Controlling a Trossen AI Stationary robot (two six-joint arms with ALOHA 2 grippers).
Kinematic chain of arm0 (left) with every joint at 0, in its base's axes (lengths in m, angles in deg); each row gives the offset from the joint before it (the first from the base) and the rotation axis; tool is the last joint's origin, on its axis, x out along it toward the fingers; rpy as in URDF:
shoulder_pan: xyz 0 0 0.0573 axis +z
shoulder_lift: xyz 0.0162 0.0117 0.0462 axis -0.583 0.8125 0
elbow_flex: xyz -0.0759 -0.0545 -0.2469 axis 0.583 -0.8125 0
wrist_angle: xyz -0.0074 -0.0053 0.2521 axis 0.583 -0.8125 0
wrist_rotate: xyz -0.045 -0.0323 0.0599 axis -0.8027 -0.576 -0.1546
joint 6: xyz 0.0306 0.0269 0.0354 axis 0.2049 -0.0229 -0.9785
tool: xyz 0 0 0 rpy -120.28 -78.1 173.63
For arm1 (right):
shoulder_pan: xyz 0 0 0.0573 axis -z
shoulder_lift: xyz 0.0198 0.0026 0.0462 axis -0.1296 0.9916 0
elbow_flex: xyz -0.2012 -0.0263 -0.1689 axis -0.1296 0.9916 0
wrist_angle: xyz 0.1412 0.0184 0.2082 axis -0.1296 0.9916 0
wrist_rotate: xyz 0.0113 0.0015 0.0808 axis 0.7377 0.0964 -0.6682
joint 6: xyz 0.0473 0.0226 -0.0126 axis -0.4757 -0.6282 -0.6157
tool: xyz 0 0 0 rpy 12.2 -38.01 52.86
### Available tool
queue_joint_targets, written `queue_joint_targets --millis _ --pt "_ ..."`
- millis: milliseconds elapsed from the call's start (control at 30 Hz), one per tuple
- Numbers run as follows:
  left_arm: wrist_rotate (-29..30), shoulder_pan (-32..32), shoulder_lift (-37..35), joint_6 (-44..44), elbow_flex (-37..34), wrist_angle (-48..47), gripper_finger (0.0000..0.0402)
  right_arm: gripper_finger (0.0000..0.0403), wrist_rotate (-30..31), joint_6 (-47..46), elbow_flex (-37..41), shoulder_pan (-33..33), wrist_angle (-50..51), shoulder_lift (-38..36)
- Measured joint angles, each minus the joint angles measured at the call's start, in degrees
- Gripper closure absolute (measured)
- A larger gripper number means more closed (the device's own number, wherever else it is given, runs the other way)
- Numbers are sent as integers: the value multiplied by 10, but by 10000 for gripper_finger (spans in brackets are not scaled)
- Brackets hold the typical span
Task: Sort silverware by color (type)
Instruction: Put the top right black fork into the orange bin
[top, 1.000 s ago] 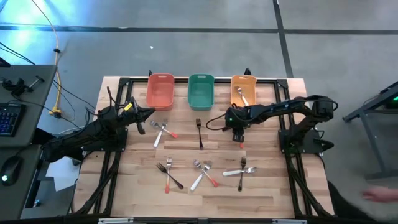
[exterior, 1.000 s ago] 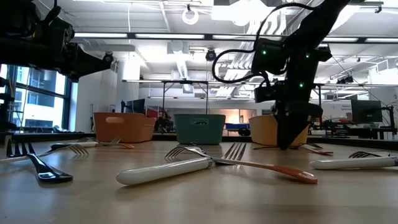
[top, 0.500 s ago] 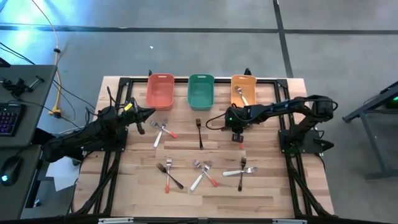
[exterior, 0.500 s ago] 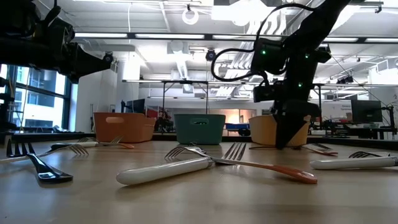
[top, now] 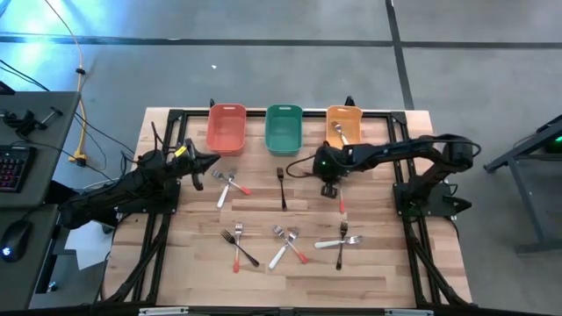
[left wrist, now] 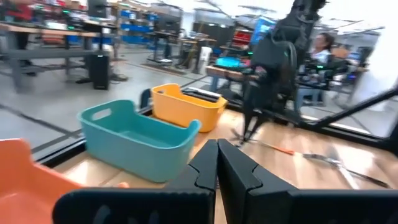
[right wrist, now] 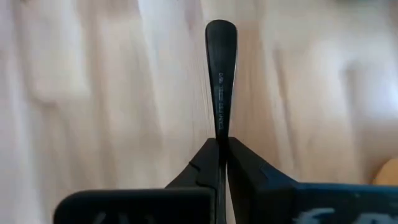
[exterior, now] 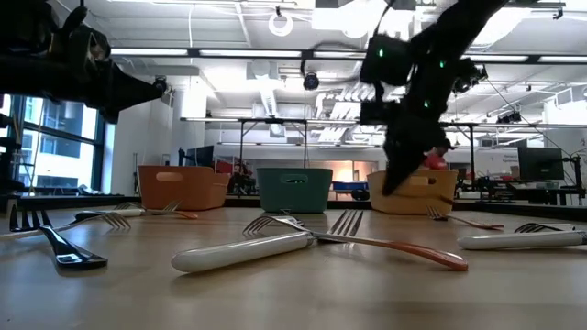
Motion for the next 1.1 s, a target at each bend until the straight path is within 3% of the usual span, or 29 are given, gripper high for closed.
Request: queue_joint_targets --millis 100,200,467,600,867,1100 --pt "-28 -1 0 17 0 5 401 402 0 0 1 -8 -8 -29" --pt "-29 -11 0 43 0 12 394 402 2 -14 17 -19 -87 -64" --pt "-18 -95 54 60 0 82 328 403 1 -30 104 -74 -499 -86" --pt "19 -160 120 63 0 169 297 403 0 -12 107 -102 -627 -67" --pt "130 -260 291 0 1 382 280 403 0 4 107 -126 -754 -28" --pt "185 -290 437 -61 74 405 279 403 1 1 107 -125 -807 -23"
